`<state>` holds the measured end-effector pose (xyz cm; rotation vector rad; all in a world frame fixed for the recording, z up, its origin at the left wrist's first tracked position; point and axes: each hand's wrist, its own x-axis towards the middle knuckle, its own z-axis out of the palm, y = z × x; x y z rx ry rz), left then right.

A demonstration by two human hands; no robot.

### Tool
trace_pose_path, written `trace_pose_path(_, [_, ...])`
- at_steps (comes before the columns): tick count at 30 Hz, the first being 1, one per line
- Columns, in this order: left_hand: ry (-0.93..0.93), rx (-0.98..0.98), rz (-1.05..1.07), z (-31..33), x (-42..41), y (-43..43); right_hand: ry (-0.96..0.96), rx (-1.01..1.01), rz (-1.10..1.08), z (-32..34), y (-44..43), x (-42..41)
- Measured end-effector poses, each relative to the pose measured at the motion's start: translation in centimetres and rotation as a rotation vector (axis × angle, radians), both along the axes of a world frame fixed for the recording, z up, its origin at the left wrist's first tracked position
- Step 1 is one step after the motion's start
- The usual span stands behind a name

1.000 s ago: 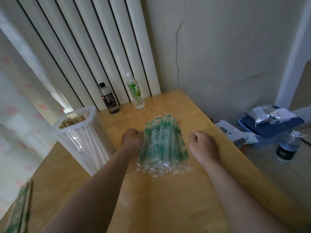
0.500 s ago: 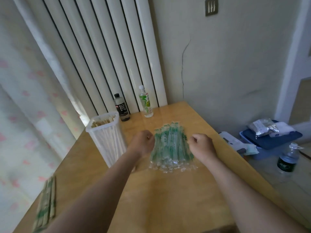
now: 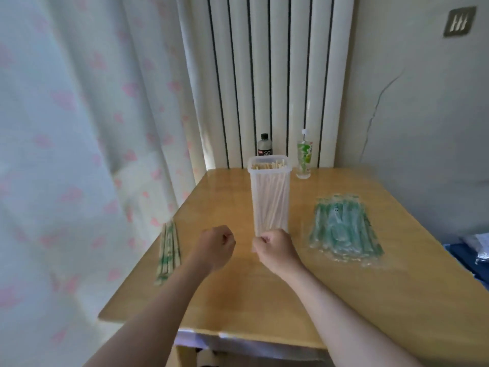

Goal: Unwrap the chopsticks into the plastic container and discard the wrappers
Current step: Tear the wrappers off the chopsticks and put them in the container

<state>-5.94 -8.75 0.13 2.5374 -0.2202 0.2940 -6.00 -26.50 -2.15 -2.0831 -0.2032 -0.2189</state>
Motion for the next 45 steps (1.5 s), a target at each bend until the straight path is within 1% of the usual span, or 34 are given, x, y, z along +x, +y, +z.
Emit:
trace_pose_path(2, [-0.034, -0.001, 0.079, -0.9, -0.4, 3.1, 0.054, -0.013, 0.048, -0.3, 2.8, 0.1])
trace_pose_path(6, [-0.058, 0.018, 0.286, -3.3, -1.0, 8.4, 0.164, -0.124, 0.127, -1.1, 7.8, 0.5])
trace_pose_path(10, [-0.022, 0.078, 0.405, -5.9, -1.3, 12.0, 0.178, -0.239, 0.193, -1.5, 12.1, 1.0])
trace_pose_path(15, [0.003, 0.046, 0.404, -7.3, -1.1, 13.2, 0.202, -0.284, 0.201, -2.4, 16.5, 1.7])
trace_pose_path(17, [-0.007, 0.05, 0.398, -7.5, -0.9, 13.3, 0.225, -0.365, 0.168, -2.8, 17.6, 1.9])
trace_pose_path(20, [-0.001, 0.059, 0.388, -7.8, -0.8, 13.3, 0.196, -0.503, 0.094, -3.2, 18.4, 2.1])
trace_pose_path(26, [-0.002, 0.015, 0.384, -8.4, -0.4, 13.7, 0.24, -0.557, 0.077, -2.8, 19.1, 2.4])
trace_pose_path(29, [-0.008, -0.005, 0.37, -8.4, -0.4, 13.8, 0.252, -0.618, 0.07, -2.3, 19.8, 2.6])
trace_pose_path(33, [-0.018, -0.022, 0.356, -8.4, -0.4, 14.2, 0.295, -0.649, 0.027, -1.8, 20.8, 2.7])
trace_pose_path(37, [-0.003, -0.019, 0.352, -8.5, -0.3, 14.2, 0.341, -0.717, 0.074, -0.8, 21.2, 2.9])
trace_pose_path(39, [-0.002, -0.015, 0.355, -8.6, -0.3, 14.1, 0.382, -0.697, 0.092, -0.1, 21.1, 3.1])
trace_pose_path(40, [-0.003, -0.016, 0.353, -8.6, -0.3, 14.1, 0.409, -0.649, 0.082, 0.1, 20.9, 3.3])
trace_pose_path(43, [-0.015, -0.032, 0.358, -8.6, -0.3, 14.1, 0.477, -0.361, 0.007, 0.7, 19.6, 3.6])
trace_pose_path(45, [-0.026, -0.033, 0.359, -8.6, -0.4, 14.2, 0.428, -0.192, -0.049, 1.0, 18.1, 3.8])
